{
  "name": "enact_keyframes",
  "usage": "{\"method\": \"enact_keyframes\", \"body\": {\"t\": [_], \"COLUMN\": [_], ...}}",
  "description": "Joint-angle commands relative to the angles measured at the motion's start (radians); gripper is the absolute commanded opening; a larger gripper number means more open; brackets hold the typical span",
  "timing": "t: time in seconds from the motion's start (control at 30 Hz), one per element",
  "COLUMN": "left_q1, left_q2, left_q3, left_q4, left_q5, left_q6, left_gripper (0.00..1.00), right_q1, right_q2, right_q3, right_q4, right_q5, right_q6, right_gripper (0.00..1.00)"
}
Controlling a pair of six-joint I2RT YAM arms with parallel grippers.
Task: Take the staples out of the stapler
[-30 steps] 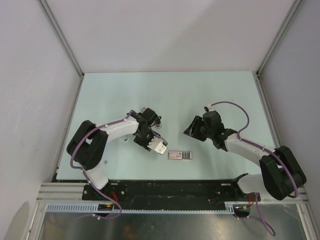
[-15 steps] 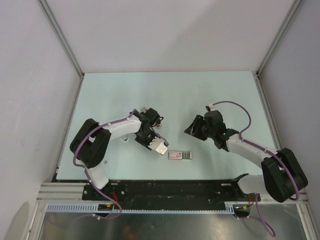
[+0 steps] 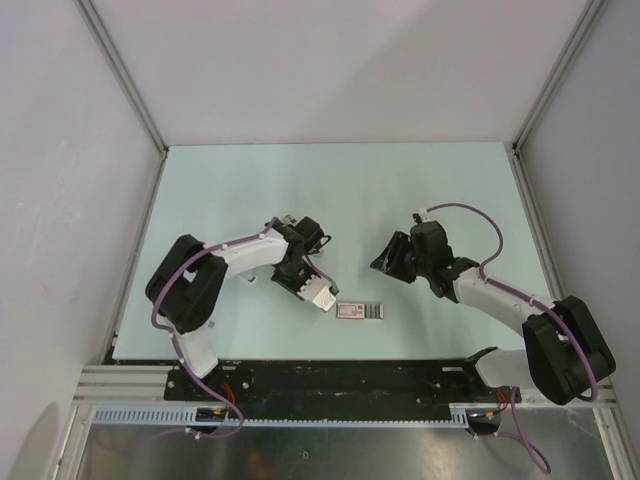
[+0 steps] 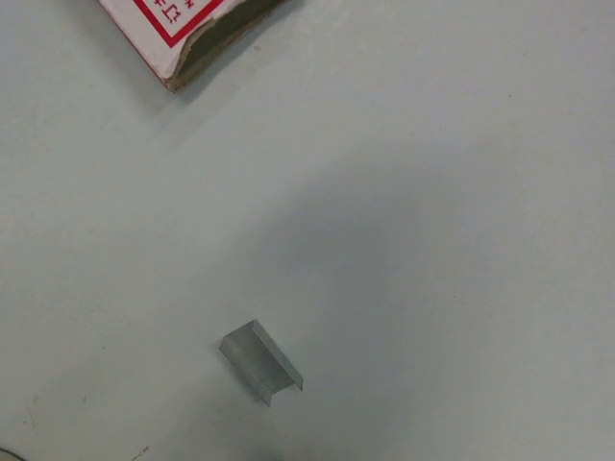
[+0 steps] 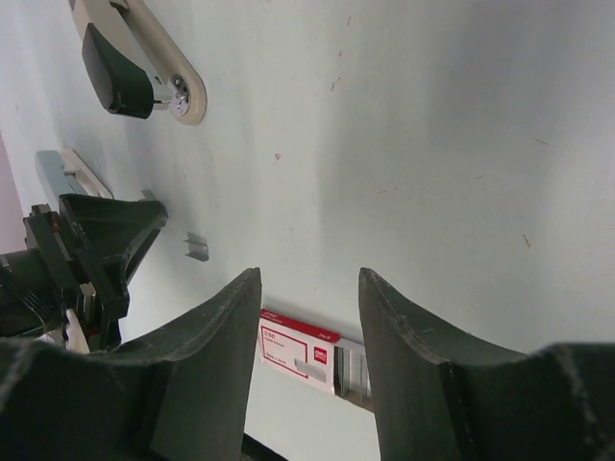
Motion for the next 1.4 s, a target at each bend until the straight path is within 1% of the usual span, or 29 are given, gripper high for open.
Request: {"method": "enact_keyframes", "body": {"t": [0.0, 0.07, 0.23, 0.3, 0.37, 0.43, 0.57, 0.73, 0.83, 0.93, 1.0, 1.07, 1.2, 1.3, 1.37], "left_q1": [-0.008, -0.012, -0.03, -0.036, -0.039, -0.039, -0.037, -0.02, 0.045, 0.158, 0.23, 0.282, 0.321, 0.325, 0.321], "left_q2": [0.064, 0.075, 0.087, 0.086, 0.087, 0.084, 0.008, -0.147, -0.224, -0.276, -0.293, -0.307, -0.329, -0.316, -0.288], "left_q3": [0.004, 0.013, 0.037, 0.07, 0.124, 0.195, 0.281, 0.35, 0.415, 0.486, 0.52, 0.535, 0.556, 0.605, 0.664], "left_q4": [-0.003, -0.008, -0.016, -0.015, -0.017, -0.016, -0.017, -0.017, -0.017, -0.014, -0.005, 0.008, 0.028, 0.044, 0.056], "left_q5": [0.017, 0.017, 0.025, 0.036, 0.045, 0.047, 0.091, 0.209, 0.375, 0.634, 0.809, 0.952, 1.15, 1.264, 1.326], "left_q6": [0.044, 0.037, 0.003, -0.042, -0.123, -0.228, -0.381, -0.565, -0.706, -0.868, -0.98, -1.068, -1.184, -1.27, -1.346], "left_gripper": [0.35, 0.34, 0.24, 0.2, 0.15, 0.13, 0.12, 0.12, 0.12, 0.13, 0.13, 0.15, 0.18, 0.22, 0.24], "right_q1": [-0.007, -0.008, -0.011, -0.014, -0.019, -0.028, -0.048, -0.053, -0.052, -0.049, -0.044, -0.039, -0.033, -0.018, 0.006], "right_q2": [-0.03, -0.029, -0.028, -0.031, -0.038, -0.053, -0.104, -0.155, -0.181, -0.213, -0.241, -0.269, -0.297, -0.289, -0.28], "right_q3": [-0.004, -0.004, -0.004, -0.004, -0.004, -0.004, 0.001, 0.045, 0.078, 0.098, 0.1, 0.101, 0.111, 0.144, 0.166], "right_q4": [0.0, 0.0, 0.0, 0.001, 0.003, 0.006, 0.016, 0.016, 0.017, 0.083, 0.132, 0.197, 0.37, 0.49, 0.554], "right_q5": [-0.018, -0.021, -0.025, -0.028, -0.033, -0.041, -0.076, -0.108, -0.145, -0.192, -0.24, -0.312, -0.483, -0.554, -0.567], "right_q6": [-0.01, -0.01, -0.014, -0.014, -0.016, -0.022, -0.047, -0.113, -0.167, -0.227, -0.271, -0.308, -0.299, -0.258, -0.244], "right_gripper": [0.5, 0.5, 0.5, 0.5, 0.51, 0.51, 0.52, 0.56, 0.64, 0.71, 0.73, 0.74, 0.74, 0.74, 0.74]}}
